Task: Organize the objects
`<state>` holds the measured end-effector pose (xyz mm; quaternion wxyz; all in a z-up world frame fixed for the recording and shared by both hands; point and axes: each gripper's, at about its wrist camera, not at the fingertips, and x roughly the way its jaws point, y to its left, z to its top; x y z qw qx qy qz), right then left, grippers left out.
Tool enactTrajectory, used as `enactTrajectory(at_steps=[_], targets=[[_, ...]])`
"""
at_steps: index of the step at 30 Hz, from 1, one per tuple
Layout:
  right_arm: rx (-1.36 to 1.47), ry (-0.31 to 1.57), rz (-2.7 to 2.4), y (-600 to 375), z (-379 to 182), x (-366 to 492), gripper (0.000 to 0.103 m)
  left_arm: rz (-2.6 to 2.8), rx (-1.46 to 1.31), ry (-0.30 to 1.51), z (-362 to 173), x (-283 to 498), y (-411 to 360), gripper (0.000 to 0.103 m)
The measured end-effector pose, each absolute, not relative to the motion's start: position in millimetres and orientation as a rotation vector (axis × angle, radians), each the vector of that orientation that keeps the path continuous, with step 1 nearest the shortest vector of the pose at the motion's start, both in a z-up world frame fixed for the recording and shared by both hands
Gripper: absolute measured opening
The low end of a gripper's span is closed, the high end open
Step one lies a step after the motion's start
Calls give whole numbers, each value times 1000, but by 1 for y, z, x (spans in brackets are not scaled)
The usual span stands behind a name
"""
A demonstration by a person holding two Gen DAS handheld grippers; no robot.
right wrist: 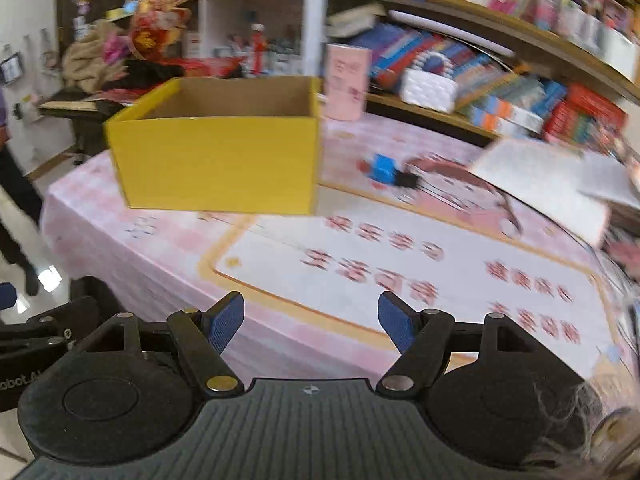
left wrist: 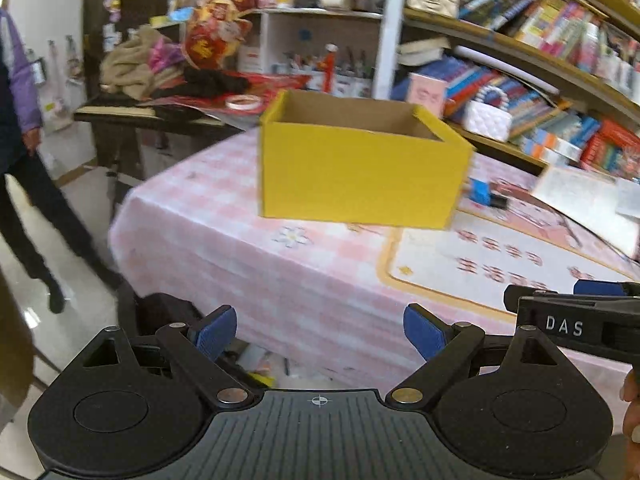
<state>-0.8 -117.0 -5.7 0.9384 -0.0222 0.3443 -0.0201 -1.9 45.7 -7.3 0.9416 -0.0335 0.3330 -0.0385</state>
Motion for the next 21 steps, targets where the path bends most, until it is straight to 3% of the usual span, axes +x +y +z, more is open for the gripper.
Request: enactTrajectory(at_steps=[21], targets=[[106,760,-322,-227,-16,-5,75,-316,39,708,-14,38,-49,93]])
